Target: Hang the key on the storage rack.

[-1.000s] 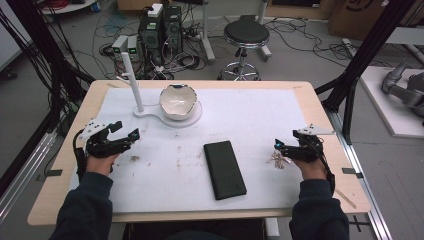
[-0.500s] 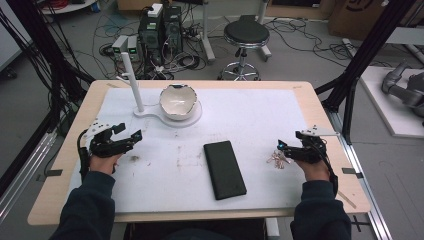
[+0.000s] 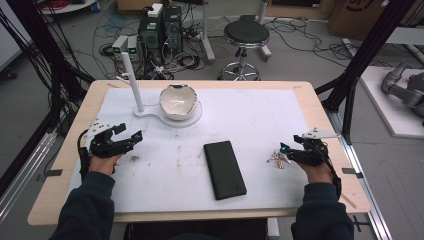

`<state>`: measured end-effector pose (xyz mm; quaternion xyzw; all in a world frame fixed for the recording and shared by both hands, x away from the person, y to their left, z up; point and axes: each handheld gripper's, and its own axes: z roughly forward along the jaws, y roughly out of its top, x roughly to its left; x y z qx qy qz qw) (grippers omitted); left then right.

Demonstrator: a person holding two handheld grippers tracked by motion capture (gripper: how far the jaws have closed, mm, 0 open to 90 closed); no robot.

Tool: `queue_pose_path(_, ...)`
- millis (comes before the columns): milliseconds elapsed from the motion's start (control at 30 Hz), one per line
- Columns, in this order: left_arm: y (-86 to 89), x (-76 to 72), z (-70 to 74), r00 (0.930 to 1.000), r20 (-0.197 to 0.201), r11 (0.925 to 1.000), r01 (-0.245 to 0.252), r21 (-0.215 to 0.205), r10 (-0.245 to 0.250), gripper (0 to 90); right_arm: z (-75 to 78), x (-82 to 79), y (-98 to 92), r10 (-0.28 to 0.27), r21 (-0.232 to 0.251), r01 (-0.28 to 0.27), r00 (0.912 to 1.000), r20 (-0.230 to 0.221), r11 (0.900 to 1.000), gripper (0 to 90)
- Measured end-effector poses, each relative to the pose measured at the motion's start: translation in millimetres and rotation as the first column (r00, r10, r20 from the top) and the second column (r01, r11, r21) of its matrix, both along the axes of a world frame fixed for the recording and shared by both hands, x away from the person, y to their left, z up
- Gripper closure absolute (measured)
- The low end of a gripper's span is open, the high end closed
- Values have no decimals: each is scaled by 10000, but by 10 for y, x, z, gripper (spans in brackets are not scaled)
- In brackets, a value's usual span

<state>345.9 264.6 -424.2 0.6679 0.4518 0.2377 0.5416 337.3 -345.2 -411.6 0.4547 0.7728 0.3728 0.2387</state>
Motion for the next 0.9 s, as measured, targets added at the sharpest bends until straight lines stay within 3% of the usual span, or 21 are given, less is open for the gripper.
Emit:
queue_pose_path(233,10,9,-7,10000,-61,10000,-23,26,23,217,-81,30,-35,297,-257,-311,9980,-552,9992,467)
queue_pose_path(367,3,10,-10,10000,-93,10000,0,49,1,218,-147,51,-58,486,-125,-500,9942,-958,9987,505)
queue_pose_path(500,8,8,-8,9999,-120,10000,-39,38,39,218,-203,69,-55,833,-134,-859,9870,-1372,9962,507)
queue_pose_path(533,8,6,-7,9999,-137,10000,-33,64,34,217,-258,80,-45,1141,-114,-1183,9755,-1882,9929,488)
queue_pose_path(567,5,5,-7,9999,-148,10000,-4,81,6,217,-258,80,-45,1141,-114,-1183,9755,-1882,9929,488)
queue_pose_path(600,0,3,-7,9999,-160,10000,17,95,-15,217,-310,84,-45,1379,-25,-1420,9651,-2227,9899,462)
queue_pose_path(700,-1,3,-8,9998,-175,9999,15,133,-13,217,-325,81,-62,1470,181,-1466,9646,-2189,9890,469)
queue_pose_path(733,0,3,-8,9998,-183,9999,17,143,-14,217,-324,80,-62,1479,187,-1474,9646,-2183,9889,508)
queue_pose_path(800,-3,6,-11,9998,-198,9999,-2,116,4,218,-306,61,-40,1851,415,-1804,9539,-2362,9827,670)
queue_pose_path(833,-3,6,-11,9998,-198,9999,-2,116,4,218,-306,61,-40,1851,415,-1804,9539,-2362,9827,670)
queue_pose_path(900,-5,8,-13,9998,-206,10000,-8,88,10,218,-290,56,-11,1975,517,-1906,9476,-2510,9803,791)
